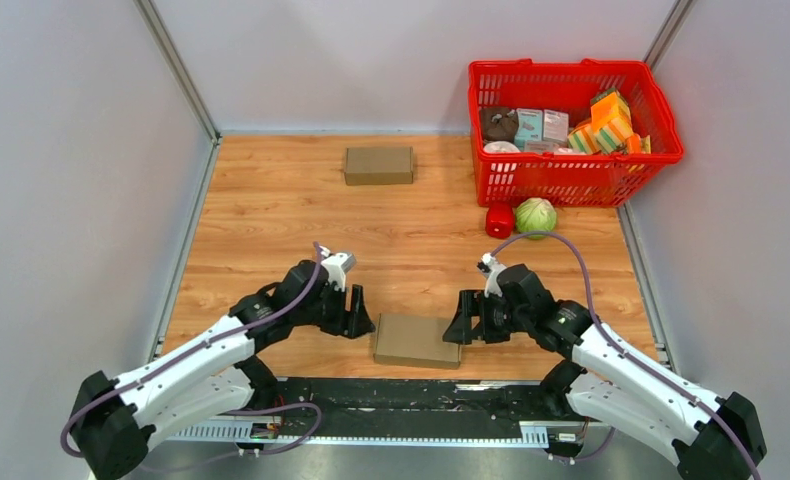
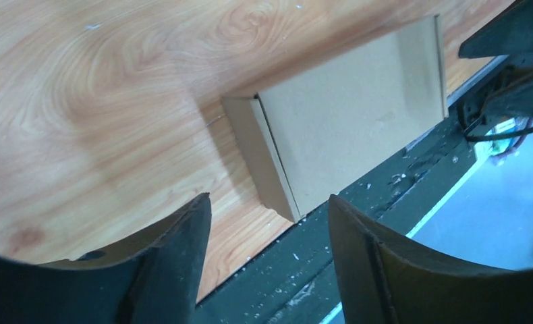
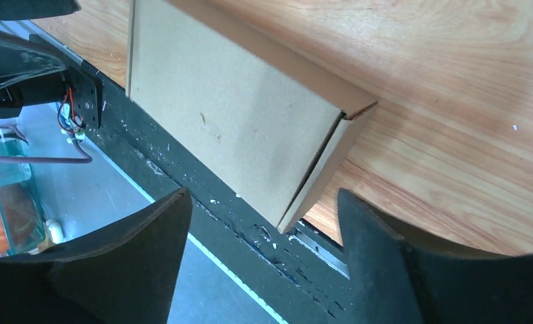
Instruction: Fold the paper box
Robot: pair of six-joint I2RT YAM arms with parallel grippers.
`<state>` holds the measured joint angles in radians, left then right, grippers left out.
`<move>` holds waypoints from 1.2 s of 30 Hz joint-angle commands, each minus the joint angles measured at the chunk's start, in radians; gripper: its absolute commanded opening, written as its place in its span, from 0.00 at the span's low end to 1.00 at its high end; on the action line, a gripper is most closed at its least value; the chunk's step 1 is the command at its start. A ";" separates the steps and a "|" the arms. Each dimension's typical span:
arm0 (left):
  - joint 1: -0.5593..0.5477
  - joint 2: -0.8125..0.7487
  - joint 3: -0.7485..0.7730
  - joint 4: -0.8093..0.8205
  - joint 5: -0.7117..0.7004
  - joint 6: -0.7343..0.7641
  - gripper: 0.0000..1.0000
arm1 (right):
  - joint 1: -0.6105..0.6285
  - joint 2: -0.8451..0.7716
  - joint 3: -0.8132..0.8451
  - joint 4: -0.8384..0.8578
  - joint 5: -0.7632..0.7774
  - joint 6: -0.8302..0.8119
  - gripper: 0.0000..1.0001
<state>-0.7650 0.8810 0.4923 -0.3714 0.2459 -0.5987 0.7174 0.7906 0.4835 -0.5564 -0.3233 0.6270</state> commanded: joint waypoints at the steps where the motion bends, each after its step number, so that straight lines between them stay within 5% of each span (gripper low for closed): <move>1: 0.009 -0.060 0.104 -0.177 -0.066 -0.061 0.73 | 0.001 -0.013 0.038 0.000 0.006 0.088 0.85; 8: 0.015 0.246 0.189 -0.063 0.074 -0.101 0.61 | -0.026 0.076 -0.029 0.139 0.026 0.160 0.74; 16: 0.010 0.340 0.072 0.236 0.157 -0.205 0.60 | -0.024 0.159 -0.051 0.227 -0.002 0.126 0.58; 22: 0.001 0.378 0.088 0.287 0.144 -0.237 0.44 | -0.015 0.248 0.004 0.269 0.015 0.119 0.49; 28: 0.082 0.441 0.250 0.203 0.127 -0.176 0.40 | -0.013 0.419 0.251 0.323 0.108 0.082 0.45; 36: 0.354 0.570 0.481 0.160 0.128 -0.086 0.42 | -0.049 0.930 0.795 0.283 0.147 -0.113 0.47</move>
<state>-0.4644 1.3651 0.8127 -0.3279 0.2588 -0.7155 0.6548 1.5372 1.0554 -0.4438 -0.1020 0.5804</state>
